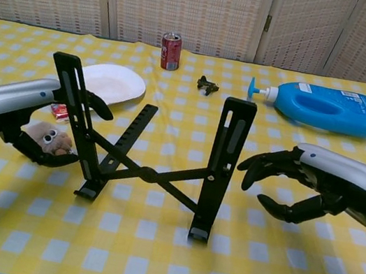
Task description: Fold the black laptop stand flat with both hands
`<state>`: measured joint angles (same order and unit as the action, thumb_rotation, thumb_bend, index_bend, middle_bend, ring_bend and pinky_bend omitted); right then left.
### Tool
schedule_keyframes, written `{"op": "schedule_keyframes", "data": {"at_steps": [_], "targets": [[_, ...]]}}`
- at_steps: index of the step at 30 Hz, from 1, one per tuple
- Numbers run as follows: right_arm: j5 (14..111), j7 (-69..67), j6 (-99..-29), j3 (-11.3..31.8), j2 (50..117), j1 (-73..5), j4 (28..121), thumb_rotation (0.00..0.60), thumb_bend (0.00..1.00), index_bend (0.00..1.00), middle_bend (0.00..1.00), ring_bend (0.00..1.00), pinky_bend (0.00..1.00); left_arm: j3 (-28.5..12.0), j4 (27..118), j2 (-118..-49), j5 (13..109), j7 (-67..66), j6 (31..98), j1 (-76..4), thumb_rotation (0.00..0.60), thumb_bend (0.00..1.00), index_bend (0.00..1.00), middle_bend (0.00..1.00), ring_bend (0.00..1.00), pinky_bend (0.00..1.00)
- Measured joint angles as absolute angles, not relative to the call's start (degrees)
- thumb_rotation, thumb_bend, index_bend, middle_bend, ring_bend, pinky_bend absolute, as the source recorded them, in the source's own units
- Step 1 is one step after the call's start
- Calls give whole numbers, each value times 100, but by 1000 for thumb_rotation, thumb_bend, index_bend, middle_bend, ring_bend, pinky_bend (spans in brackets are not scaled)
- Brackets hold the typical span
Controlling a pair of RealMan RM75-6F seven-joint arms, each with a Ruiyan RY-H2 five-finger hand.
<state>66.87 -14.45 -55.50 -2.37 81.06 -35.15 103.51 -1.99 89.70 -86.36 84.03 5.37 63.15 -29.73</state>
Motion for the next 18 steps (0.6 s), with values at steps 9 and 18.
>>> {"op": "schedule_keyframes", "data": {"at_steps": [9, 18], "targets": [[5909, -77, -5424, 37, 8189, -3719, 10697, 600, 517, 511, 232, 203, 36, -225, 9041, -8648, 8391, 476, 6319, -2984, 600, 358, 247, 229, 103, 0], [5358, 865, -5358, 120, 8273, -3941, 10856, 600, 514, 513, 233, 203, 36, -243, 9079, -8647, 8369, 435, 6328, -2984, 600, 358, 241, 229, 103, 0]]}}
